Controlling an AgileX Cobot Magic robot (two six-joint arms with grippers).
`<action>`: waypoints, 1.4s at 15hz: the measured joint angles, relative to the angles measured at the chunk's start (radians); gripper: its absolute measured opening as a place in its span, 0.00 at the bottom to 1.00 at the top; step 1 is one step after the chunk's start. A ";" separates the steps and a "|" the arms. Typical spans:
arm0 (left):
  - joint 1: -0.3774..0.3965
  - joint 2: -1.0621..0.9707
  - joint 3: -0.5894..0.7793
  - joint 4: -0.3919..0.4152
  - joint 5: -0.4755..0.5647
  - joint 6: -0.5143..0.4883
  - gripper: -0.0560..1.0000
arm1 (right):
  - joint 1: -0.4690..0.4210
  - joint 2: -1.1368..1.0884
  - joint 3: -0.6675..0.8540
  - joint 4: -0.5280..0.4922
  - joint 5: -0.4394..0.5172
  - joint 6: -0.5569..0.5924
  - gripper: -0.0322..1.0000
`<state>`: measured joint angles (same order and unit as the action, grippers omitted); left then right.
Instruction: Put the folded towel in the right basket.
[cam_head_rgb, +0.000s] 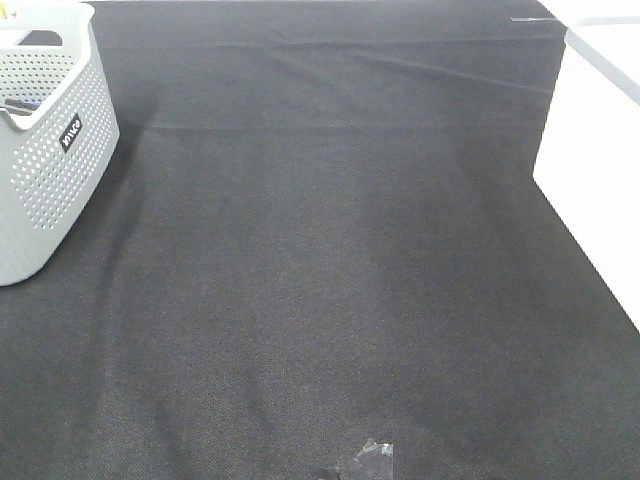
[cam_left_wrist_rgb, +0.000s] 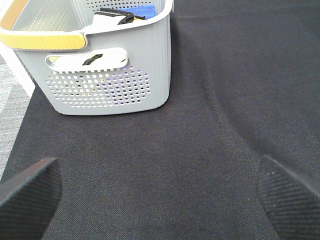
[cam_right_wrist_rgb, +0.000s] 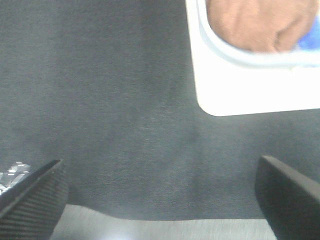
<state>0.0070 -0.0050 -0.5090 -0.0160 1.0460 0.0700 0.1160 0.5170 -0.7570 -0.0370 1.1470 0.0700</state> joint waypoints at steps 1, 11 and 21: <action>0.000 0.000 0.000 0.000 0.000 0.000 0.99 | 0.000 -0.092 0.058 -0.008 -0.009 0.000 0.97; 0.000 0.000 0.000 0.000 0.000 0.000 0.99 | 0.000 -0.520 0.301 0.004 -0.032 -0.053 0.97; 0.000 0.000 0.000 0.000 0.000 0.000 0.99 | -0.148 -0.520 0.302 0.011 -0.032 -0.054 0.97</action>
<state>0.0070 -0.0050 -0.5090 -0.0160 1.0460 0.0700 -0.0320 -0.0030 -0.4550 -0.0260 1.1150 0.0160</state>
